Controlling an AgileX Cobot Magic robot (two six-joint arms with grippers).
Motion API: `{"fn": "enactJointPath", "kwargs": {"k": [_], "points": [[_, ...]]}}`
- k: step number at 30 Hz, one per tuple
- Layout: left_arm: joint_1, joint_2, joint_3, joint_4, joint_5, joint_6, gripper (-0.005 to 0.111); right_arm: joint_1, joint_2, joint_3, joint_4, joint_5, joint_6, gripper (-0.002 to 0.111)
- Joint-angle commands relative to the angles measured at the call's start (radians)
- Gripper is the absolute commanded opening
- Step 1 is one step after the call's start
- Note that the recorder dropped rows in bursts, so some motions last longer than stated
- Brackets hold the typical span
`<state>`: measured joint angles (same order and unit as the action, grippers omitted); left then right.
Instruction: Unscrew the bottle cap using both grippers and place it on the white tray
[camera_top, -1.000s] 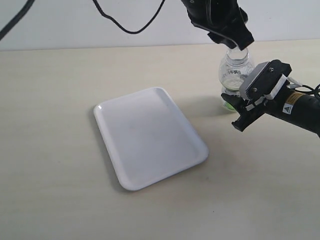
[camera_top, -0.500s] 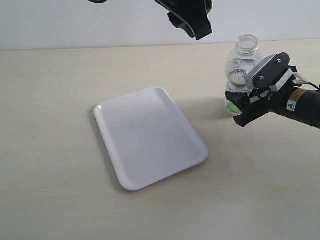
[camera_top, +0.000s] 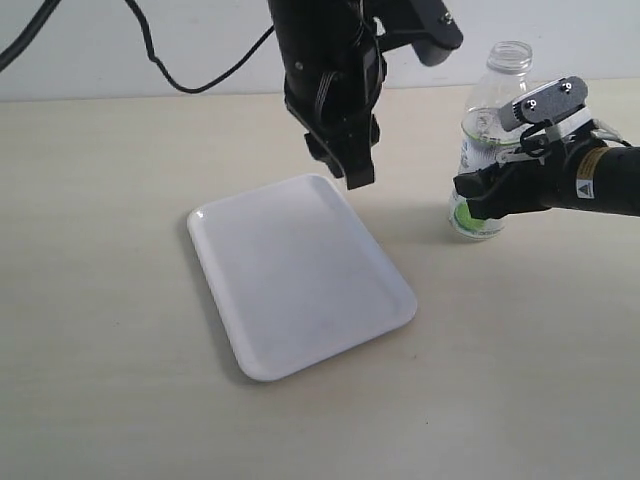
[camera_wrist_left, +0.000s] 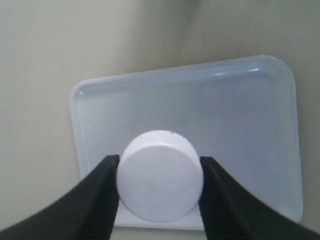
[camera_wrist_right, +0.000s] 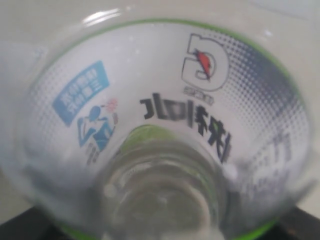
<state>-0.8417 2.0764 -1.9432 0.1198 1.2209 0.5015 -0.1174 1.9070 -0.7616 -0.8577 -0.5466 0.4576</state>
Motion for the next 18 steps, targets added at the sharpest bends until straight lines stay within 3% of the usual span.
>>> {"fn": "enactJointPath", "kwargs": {"k": [1, 10, 14, 18], "points": [[0.036, -0.006, 0.093, -0.031, -0.069, -0.011, 0.000, -0.004, -0.008, -0.005, -0.022, 0.003, 0.022, 0.000], [0.089, -0.006, 0.304, -0.034, -0.292, -0.009, 0.000, -0.004, -0.008, -0.005, -0.022, 0.003, 0.062, 0.000], [0.089, 0.020, 0.342, -0.034, -0.394, -0.012, 0.000, -0.004, -0.008, -0.005, -0.015, 0.003, 0.062, 0.000], [0.089, 0.084, 0.342, -0.034, -0.394, -0.009, 0.000, -0.004, -0.008, -0.005, -0.015, 0.003, 0.062, 0.000]]}}
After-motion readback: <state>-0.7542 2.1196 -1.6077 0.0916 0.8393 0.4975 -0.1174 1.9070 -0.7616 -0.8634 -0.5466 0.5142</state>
